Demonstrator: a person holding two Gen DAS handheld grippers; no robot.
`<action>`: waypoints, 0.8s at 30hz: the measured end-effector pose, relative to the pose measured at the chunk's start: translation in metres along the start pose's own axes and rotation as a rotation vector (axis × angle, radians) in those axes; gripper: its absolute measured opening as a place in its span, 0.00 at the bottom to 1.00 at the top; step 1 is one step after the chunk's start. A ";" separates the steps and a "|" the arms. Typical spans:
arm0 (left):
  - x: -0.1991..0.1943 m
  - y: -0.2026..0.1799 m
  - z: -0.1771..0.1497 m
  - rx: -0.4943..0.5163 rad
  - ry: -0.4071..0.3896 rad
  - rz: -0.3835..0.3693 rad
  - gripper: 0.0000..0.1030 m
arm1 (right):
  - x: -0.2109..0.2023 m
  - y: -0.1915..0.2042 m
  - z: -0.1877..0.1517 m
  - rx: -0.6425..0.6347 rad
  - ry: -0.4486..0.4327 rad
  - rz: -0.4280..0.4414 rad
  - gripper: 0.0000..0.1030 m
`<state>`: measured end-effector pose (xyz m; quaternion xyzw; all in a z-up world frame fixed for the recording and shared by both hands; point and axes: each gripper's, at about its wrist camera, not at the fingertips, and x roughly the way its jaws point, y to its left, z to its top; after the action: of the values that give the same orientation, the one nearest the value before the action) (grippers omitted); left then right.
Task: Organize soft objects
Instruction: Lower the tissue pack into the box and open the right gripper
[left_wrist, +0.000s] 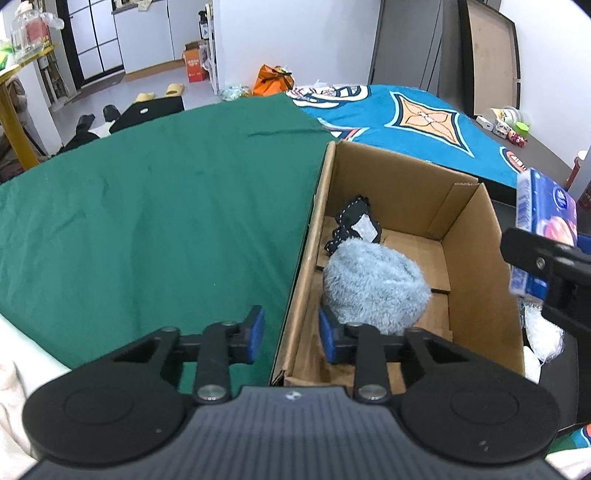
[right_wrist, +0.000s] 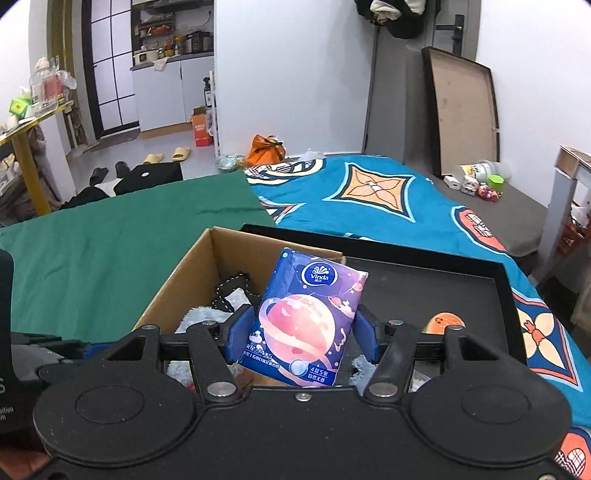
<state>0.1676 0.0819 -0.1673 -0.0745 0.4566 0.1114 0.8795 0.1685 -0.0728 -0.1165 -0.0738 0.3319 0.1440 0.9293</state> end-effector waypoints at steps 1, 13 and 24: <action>0.002 0.001 0.000 -0.003 0.006 -0.001 0.18 | 0.001 0.002 0.000 -0.004 0.002 0.001 0.56; 0.001 0.012 -0.002 -0.044 0.003 -0.064 0.11 | 0.007 0.022 0.020 -0.067 -0.054 -0.013 0.70; -0.004 0.003 -0.002 -0.026 -0.008 -0.034 0.11 | 0.002 0.001 0.000 0.020 0.013 -0.023 0.75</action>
<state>0.1635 0.0842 -0.1654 -0.0933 0.4505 0.1027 0.8819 0.1696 -0.0711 -0.1175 -0.0693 0.3384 0.1294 0.9295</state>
